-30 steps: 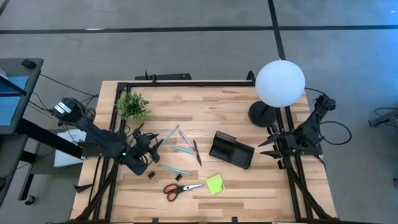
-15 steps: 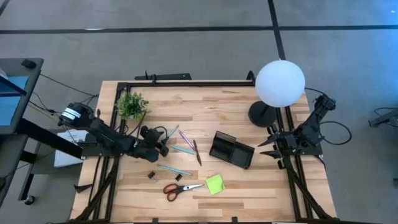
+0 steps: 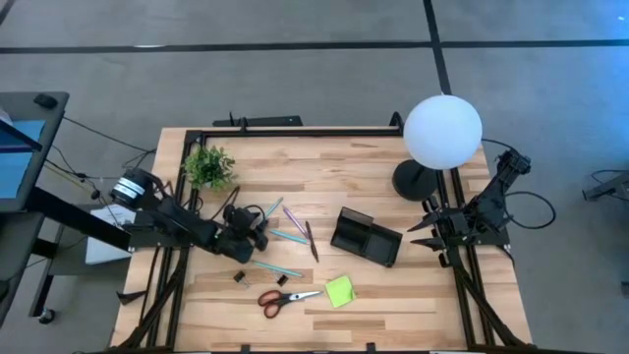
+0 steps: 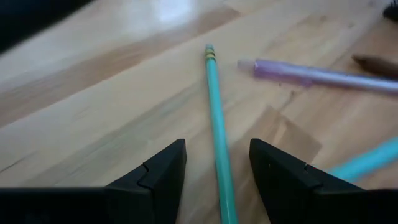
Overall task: Pick and place office supplies into organizer
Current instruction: Put the top blue pencil into the desk organizer
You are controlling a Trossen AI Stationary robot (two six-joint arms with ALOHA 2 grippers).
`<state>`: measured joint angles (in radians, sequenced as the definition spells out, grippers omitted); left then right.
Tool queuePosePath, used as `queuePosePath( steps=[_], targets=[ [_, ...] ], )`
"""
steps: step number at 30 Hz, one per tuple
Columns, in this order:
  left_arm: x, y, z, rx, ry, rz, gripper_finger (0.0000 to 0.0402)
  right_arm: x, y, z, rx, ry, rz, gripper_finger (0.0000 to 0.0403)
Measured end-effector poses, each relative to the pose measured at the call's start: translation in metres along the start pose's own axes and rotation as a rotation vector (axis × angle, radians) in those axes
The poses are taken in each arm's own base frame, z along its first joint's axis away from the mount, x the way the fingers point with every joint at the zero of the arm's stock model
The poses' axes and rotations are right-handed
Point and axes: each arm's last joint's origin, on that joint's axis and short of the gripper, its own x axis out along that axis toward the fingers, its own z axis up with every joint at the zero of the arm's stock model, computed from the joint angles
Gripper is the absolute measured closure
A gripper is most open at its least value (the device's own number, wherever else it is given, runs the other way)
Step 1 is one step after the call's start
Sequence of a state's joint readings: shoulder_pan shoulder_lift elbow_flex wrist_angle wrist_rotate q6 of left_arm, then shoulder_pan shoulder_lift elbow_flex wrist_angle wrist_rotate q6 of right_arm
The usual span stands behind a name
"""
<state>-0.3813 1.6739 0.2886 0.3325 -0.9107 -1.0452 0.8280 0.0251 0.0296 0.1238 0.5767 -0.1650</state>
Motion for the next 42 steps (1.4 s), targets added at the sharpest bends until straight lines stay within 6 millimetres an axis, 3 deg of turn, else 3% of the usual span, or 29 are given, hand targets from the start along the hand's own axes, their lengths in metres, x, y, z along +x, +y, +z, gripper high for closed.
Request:
queuePosePath(
  steps=[12,27,30,36,42],
  targets=[
    [0.006,0.000,-0.017,-0.084,-0.076,0.037,0.0232,0.000,0.000,0.000,0.000,0.000,-0.001,0.0278],
    [0.012,-0.008,-0.011,-0.017,-0.065,0.056,0.0384,0.000,0.000,0.000,0.000,0.000,0.000,0.0278],
    [0.012,-0.010,-0.010,-0.028,-0.075,0.051,0.0389,0.000,0.000,0.000,0.000,0.000,0.000,0.0278],
    [0.008,-0.017,0.000,-0.018,-0.066,0.011,0.0394,0.000,0.000,0.000,-0.001,0.000,0.000,0.0278],
    [-0.006,-0.027,0.026,-0.006,-0.049,-0.120,0.0394,0.000,0.000,0.000,0.000,0.000,0.000,0.0278]
  ],
)
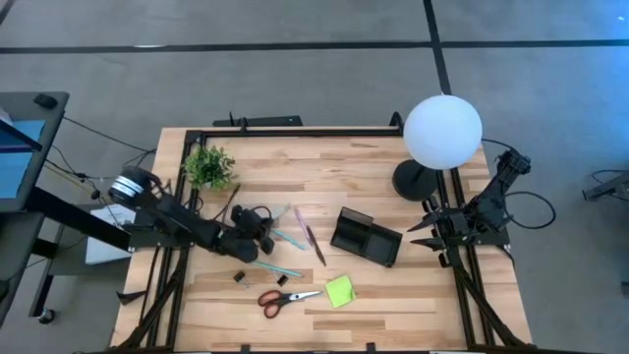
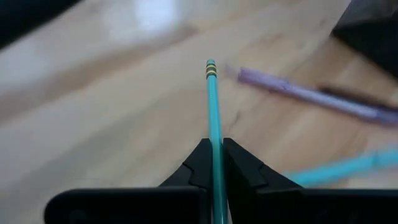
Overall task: Pick and place office supplies into organizer
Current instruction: Put the top blue pencil into the desk organizer
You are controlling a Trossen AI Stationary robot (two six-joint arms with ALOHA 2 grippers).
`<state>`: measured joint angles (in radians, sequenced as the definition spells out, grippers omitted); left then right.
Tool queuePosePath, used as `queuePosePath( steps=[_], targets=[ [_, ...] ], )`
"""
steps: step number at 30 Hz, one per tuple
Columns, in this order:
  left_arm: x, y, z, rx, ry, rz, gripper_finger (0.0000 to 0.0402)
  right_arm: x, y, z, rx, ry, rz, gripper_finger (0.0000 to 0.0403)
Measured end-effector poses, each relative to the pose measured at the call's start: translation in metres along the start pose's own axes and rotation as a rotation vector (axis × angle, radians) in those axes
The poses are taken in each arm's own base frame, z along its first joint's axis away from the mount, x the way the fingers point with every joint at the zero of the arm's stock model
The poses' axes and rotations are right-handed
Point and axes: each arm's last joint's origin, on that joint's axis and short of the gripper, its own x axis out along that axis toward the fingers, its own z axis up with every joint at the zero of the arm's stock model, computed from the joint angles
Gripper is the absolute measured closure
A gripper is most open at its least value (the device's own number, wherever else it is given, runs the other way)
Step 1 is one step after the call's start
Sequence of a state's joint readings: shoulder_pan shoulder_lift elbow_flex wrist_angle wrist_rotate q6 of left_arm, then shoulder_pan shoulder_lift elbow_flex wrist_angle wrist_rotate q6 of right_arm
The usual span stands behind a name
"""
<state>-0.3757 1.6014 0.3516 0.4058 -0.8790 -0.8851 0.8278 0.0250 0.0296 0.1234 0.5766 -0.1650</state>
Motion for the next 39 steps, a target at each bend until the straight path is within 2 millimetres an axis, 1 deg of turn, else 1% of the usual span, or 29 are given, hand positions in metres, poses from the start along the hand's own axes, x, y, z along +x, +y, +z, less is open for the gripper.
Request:
queuePosePath(
  steps=[7,10,12,14,19,22,24,26,29,32,35,39],
  targets=[
    [-0.018,-0.004,0.034,0.042,-0.099,-0.069,0.0395,0.000,0.000,0.000,0.000,0.000,0.000,0.0278],
    [-0.024,-0.008,0.052,0.085,-0.069,-0.155,0.0395,0.000,0.000,0.000,0.000,0.000,0.000,0.0278],
    [-0.027,-0.013,0.070,0.113,-0.013,-0.234,0.0395,0.000,0.000,0.000,-0.001,0.000,0.000,0.0278],
    [-0.030,-0.018,0.087,0.172,0.061,-0.267,0.0395,0.000,0.000,0.000,0.000,0.000,0.000,0.0278],
    [-0.042,-0.033,0.141,0.394,0.214,-0.199,0.0395,0.000,0.000,0.000,0.000,0.000,0.000,0.0278],
    [-0.050,-0.046,0.174,0.536,0.234,-0.190,0.0395,0.000,0.000,0.000,-0.001,0.001,0.000,0.0278],
    [-0.055,-0.058,0.197,0.601,0.207,-0.218,0.0395,0.000,0.000,-0.001,-0.005,0.007,0.001,0.0278],
    [-0.057,-0.068,0.216,0.663,0.210,-0.225,0.0395,0.000,0.000,-0.001,-0.005,0.008,0.001,0.0278],
    [-0.052,-0.084,0.236,0.751,0.240,-0.212,0.0395,0.000,0.000,-0.002,-0.013,0.019,0.003,0.0278],
    [-0.038,-0.098,0.248,0.842,0.293,-0.183,0.0395,0.000,0.000,-0.003,-0.017,0.025,0.004,0.0278],
    [-0.018,-0.112,0.250,0.951,0.362,-0.185,0.0395,0.000,0.000,-0.003,-0.018,0.027,0.005,0.0278],
    [0.009,-0.129,0.249,1.047,0.423,-0.256,0.0395,0.000,0.001,-0.003,-0.021,0.031,0.005,0.0278]
  ],
)
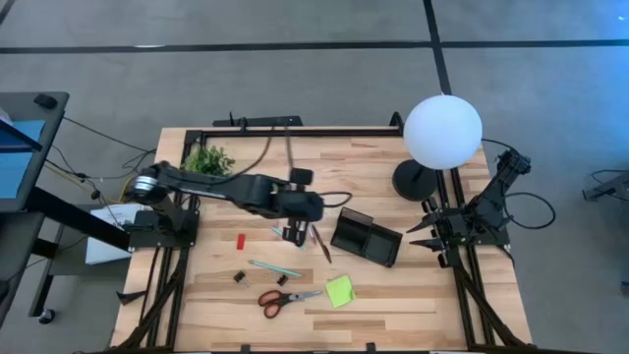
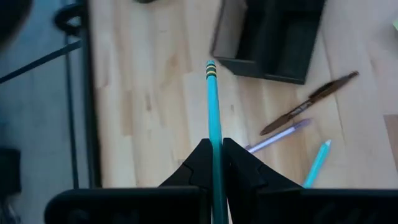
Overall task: Pick and place office supplies into organizer
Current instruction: Put the top blue pencil into the desk organizer, then put the brown pen into the desk organizer
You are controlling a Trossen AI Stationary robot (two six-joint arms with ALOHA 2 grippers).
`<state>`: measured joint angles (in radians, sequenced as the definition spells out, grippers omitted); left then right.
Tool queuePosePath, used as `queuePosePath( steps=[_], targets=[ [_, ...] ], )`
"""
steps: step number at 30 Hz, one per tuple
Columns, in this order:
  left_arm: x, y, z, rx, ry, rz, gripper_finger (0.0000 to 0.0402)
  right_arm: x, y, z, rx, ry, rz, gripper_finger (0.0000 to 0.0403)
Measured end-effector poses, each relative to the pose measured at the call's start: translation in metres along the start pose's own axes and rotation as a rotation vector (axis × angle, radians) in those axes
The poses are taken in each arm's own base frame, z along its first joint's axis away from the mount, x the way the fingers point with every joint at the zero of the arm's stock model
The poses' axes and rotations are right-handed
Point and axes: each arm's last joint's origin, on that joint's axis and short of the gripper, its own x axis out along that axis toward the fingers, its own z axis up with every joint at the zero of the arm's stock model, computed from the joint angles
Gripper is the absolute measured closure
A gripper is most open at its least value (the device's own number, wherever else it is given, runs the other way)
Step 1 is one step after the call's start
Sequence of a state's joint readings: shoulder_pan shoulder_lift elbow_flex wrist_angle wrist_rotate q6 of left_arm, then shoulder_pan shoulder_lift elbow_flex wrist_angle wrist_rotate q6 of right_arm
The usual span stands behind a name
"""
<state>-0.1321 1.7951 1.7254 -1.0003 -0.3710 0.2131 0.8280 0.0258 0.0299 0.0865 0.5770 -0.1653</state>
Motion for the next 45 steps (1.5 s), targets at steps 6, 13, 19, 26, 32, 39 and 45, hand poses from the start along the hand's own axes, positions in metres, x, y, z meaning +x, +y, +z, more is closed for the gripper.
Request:
queuePosePath(
  steps=[6,13,19,26,32,39,45],
  targets=[
    [0.032,-0.008,0.022,0.128,0.020,-0.033,0.0395,0.000,0.000,0.000,0.000,0.000,0.000,0.0278],
    [0.048,-0.014,0.037,0.187,-0.007,-0.067,0.0393,0.000,0.000,0.000,-0.002,0.004,0.001,0.0278],
    [0.070,-0.016,0.035,0.198,0.041,-0.093,0.0391,0.000,0.000,-0.001,-0.002,0.004,0.000,0.0278],
    [0.086,-0.008,0.036,0.153,0.030,-0.071,0.0383,0.000,0.000,-0.001,-0.002,0.004,0.001,0.0278],
    [0.085,-0.007,0.037,0.191,0.017,-0.067,0.0360,0.000,0.000,-0.001,-0.003,0.005,0.001,0.0278],
    [0.086,-0.008,0.036,0.246,0.029,-0.072,0.0327,0.000,0.000,-0.001,-0.002,0.004,0.001,0.0278],
    [0.085,-0.008,0.036,0.267,0.024,-0.064,0.0300,0.000,0.000,-0.001,-0.003,0.004,0.001,0.0278]
  ],
)
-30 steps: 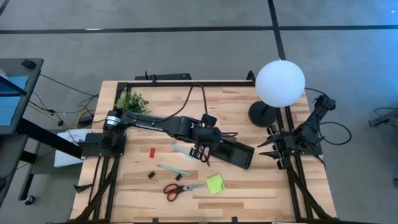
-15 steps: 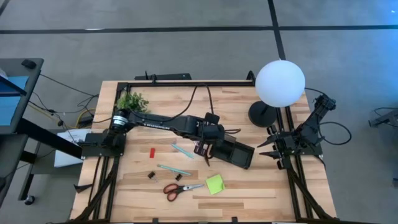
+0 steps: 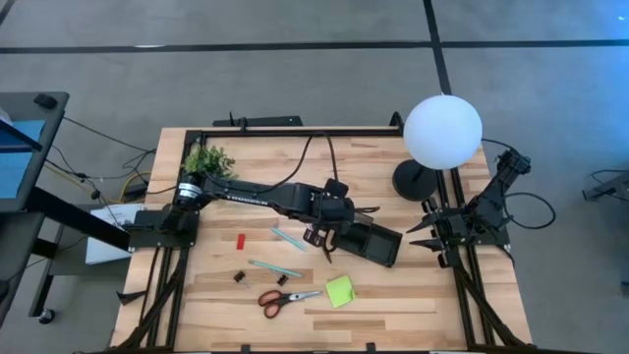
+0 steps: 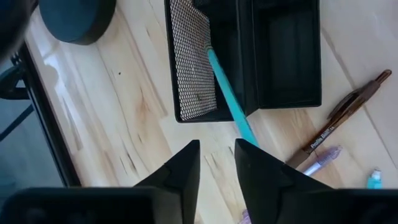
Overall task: Pick and place office supplies into organizer
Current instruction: Put the brown pen into the desk organizer
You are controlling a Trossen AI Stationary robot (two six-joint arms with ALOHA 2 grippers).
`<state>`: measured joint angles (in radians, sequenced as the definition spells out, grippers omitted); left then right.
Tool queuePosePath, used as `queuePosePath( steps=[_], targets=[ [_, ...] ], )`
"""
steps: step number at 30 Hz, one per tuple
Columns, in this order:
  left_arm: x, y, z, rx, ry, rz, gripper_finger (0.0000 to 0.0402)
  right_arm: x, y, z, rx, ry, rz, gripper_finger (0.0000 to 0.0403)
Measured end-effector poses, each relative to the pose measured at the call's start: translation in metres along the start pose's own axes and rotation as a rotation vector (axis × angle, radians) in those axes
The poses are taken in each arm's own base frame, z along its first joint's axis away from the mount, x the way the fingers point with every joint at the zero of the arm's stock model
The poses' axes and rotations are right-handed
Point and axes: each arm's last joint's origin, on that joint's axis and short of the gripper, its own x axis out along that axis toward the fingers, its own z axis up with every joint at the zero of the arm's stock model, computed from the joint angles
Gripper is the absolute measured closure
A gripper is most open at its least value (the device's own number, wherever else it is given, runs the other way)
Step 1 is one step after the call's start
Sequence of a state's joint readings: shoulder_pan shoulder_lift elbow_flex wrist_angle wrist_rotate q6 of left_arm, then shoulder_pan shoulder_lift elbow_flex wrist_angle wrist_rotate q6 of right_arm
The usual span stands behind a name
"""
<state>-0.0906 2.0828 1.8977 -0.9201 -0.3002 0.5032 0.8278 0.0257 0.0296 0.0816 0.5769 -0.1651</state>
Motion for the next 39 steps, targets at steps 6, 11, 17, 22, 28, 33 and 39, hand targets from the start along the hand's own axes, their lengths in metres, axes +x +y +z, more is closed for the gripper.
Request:
queuePosePath(
  steps=[6,11,17,22,28,33,39],
  targets=[
    [-0.001,0.000,0.001,0.009,0.050,0.104,0.0288,0.000,0.000,0.000,0.000,0.000,0.000,0.0278],
    [-0.009,-0.006,0.006,-0.063,0.093,0.248,0.0287,0.000,0.000,0.000,0.000,0.000,0.000,0.0278],
    [-0.055,-0.006,0.026,-0.146,0.018,0.282,0.0287,0.000,0.000,0.000,0.000,0.000,0.000,0.0278],
    [-0.125,0.003,0.044,-0.199,-0.148,0.334,0.0287,0.000,0.000,0.000,0.000,0.000,0.000,0.0278],
    [-0.203,-0.007,0.030,-0.245,-0.279,0.515,0.0287,0.000,0.000,0.000,0.003,-0.004,-0.001,0.0278],
    [-0.265,-0.020,-0.009,-0.409,-0.326,0.554,0.0287,-0.001,-0.004,0.016,0.023,-0.131,-0.029,0.0278],
    [-0.314,-0.030,-0.058,-0.584,-0.401,0.403,0.0287,-0.022,-0.027,0.071,0.165,-0.594,-0.178,0.0278]
  ],
)
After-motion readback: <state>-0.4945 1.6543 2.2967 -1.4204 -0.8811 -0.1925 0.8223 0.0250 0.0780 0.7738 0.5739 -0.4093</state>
